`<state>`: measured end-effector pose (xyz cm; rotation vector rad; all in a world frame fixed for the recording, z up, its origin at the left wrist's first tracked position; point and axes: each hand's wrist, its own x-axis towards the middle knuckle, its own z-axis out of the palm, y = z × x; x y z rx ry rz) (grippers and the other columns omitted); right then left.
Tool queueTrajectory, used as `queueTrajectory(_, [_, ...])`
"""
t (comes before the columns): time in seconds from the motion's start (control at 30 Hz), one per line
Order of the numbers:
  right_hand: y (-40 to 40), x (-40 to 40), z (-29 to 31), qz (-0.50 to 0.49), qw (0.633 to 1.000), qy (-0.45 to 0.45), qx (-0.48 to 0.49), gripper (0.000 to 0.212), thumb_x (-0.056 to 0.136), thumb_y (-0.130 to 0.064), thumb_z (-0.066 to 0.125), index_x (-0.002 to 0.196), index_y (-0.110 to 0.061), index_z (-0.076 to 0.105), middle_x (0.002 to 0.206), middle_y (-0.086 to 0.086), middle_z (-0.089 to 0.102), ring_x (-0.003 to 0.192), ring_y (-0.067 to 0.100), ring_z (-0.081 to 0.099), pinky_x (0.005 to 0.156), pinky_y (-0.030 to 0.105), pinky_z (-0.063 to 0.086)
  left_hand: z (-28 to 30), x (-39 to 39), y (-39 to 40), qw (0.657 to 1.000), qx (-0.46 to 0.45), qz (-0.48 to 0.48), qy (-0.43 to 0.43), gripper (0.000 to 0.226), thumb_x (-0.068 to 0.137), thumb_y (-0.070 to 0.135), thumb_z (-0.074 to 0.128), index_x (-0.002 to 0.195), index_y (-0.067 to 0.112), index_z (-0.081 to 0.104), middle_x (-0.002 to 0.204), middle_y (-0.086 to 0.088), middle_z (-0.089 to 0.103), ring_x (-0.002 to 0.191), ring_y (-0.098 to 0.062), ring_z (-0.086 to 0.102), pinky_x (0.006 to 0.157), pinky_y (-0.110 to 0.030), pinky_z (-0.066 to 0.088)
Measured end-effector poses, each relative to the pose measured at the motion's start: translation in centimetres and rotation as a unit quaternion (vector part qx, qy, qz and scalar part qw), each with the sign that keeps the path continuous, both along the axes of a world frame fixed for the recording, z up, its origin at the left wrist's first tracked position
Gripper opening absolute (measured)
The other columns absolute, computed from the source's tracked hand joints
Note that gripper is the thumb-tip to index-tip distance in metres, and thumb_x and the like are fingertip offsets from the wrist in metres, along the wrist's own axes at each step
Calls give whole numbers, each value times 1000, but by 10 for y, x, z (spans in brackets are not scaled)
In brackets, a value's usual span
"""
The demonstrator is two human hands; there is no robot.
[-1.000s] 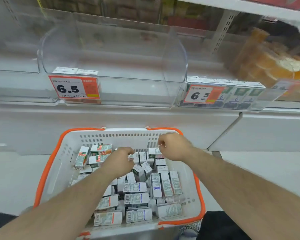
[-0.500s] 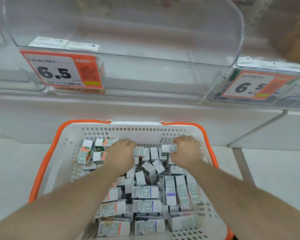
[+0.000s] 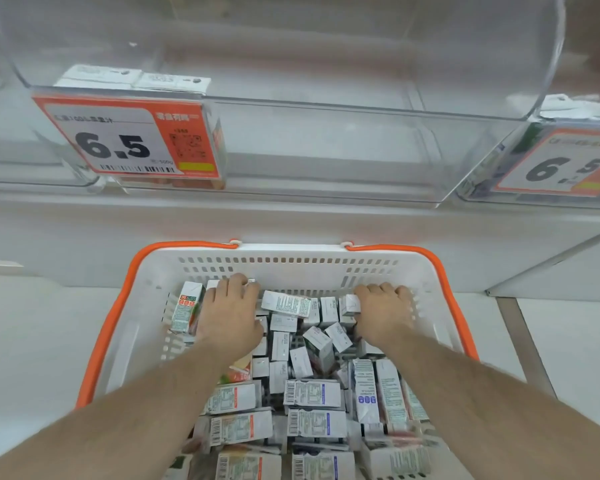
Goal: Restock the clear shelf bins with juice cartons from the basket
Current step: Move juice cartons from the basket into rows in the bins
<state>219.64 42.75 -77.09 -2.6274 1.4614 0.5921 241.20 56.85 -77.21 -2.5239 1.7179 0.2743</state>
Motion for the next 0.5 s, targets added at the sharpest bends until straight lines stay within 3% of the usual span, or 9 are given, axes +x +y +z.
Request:
queueTrajectory(0.07, [6, 3, 4, -1, 1000, -29, 0, 40, 91, -32, 57, 129, -24, 48, 131, -2, 59, 122, 23, 47, 104, 44, 28, -4, 5, 16, 999, 44, 11, -1, 62, 83, 33, 60, 139, 30, 34, 137, 0, 37, 124, -23, 37, 104, -38, 37])
queueTrajectory(0.2, [20, 12, 15, -32, 994, -104, 15, 36, 91, -41, 55, 124, -25, 51, 123, -2, 63, 117, 22, 52, 98, 41, 30, -2, 10, 23, 997, 51, 56, 19, 70, 78, 11, 65, 137, 30, 34, 134, -1, 41, 123, -21, 43, 103, -36, 40])
queueTrajectory(0.3, [26, 16, 32, -85, 978, -181, 52, 34, 88, -41, 59, 118, -27, 54, 113, -2, 65, 112, 22, 55, 95, 38, 30, 2, 20, 27, 988, 51, 92, 116, 55, 87, 32, 67, 135, 28, 41, 130, 1, 54, 116, -19, 51, 96, -32, 46])
queueTrajectory(0.37, [27, 15, 50, -155, 951, -243, 110, 33, 85, -36, 66, 115, -27, 55, 110, -4, 67, 108, 23, 59, 98, 37, 35, 17, 27, 31, 960, 16, 158, 231, 52, 83, 41, 72, 129, 25, 52, 118, 3, 63, 102, -15, 57, 86, -29, 50])
queueTrajectory(0.4, [27, 15, 61, -188, 928, -284, 152, 32, 84, -32, 69, 112, -27, 56, 110, -4, 68, 104, 23, 62, 98, 40, 42, 28, 31, 32, 943, 4, 185, 275, 49, 81, 34, 75, 125, 21, 57, 110, 3, 64, 94, -14, 58, 81, -28, 51])
queueTrajectory(0.5, [32, 15, 103, -232, 847, -401, 258, 26, 83, -10, 74, 98, -25, 60, 102, 3, 72, 87, 28, 71, 80, 47, 59, 69, 44, 29, 881, -22, 246, 404, 42, 80, 10, 76, 118, 11, 60, 96, 2, 62, 83, -13, 60, 68, -26, 47])
